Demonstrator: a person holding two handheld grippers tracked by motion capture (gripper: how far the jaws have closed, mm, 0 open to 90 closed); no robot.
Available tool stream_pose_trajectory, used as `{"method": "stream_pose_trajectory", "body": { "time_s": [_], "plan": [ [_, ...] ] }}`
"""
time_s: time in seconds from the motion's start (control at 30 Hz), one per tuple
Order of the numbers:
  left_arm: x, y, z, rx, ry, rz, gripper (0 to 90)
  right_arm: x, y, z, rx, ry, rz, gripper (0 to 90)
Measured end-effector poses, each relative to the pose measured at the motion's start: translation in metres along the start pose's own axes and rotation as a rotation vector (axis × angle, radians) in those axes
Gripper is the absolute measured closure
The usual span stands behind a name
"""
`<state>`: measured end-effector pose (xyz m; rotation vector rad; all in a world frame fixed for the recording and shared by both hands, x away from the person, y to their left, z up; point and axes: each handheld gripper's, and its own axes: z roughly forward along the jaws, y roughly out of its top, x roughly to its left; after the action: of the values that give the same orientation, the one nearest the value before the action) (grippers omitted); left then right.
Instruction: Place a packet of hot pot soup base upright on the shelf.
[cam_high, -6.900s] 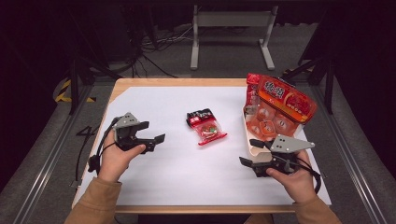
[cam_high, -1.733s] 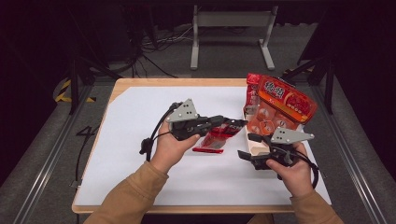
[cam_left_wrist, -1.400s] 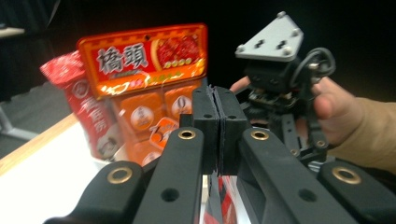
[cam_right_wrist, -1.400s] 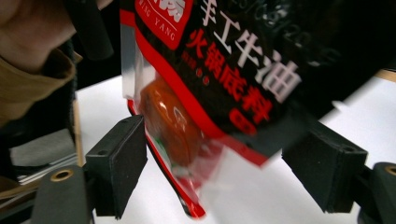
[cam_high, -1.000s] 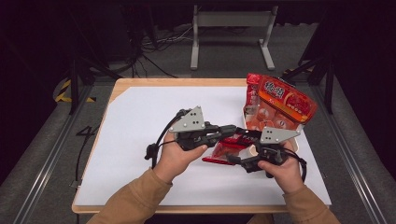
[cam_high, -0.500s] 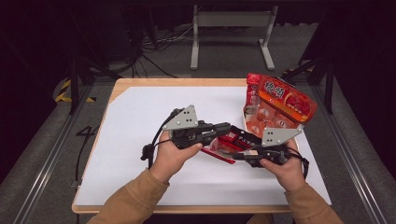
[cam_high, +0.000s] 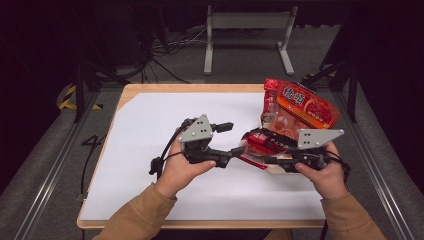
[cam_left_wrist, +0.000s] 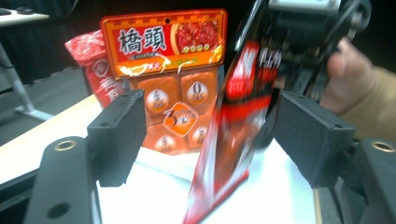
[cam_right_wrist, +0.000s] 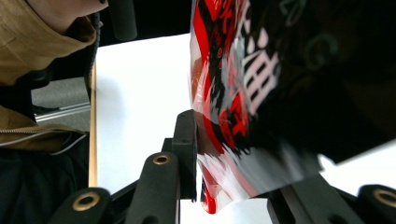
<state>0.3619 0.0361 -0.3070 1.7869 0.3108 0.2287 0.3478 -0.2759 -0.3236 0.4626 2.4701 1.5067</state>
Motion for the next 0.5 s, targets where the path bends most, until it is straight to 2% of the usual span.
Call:
{"method": "stream_pose_trajectory", "body": {
  "time_s": [0.03,0.27,0.5],
  "plan": [
    [0.001,-0.002,-0.002,0.009,0.007,-0.005,24.8,-0.003,0.003,-0.009,0.012,-0.016,-0.002,71.8],
    [0.008,-0.014,-0.015,0.050,0.050,-0.035,23.1,-0.013,0.008,-0.029,0.038,-0.061,-0.001,71.8],
    [0.017,-0.028,-0.029,0.087,0.104,-0.047,22.0,-0.023,0.008,-0.045,0.072,-0.098,0.007,71.7]
  ]
}}
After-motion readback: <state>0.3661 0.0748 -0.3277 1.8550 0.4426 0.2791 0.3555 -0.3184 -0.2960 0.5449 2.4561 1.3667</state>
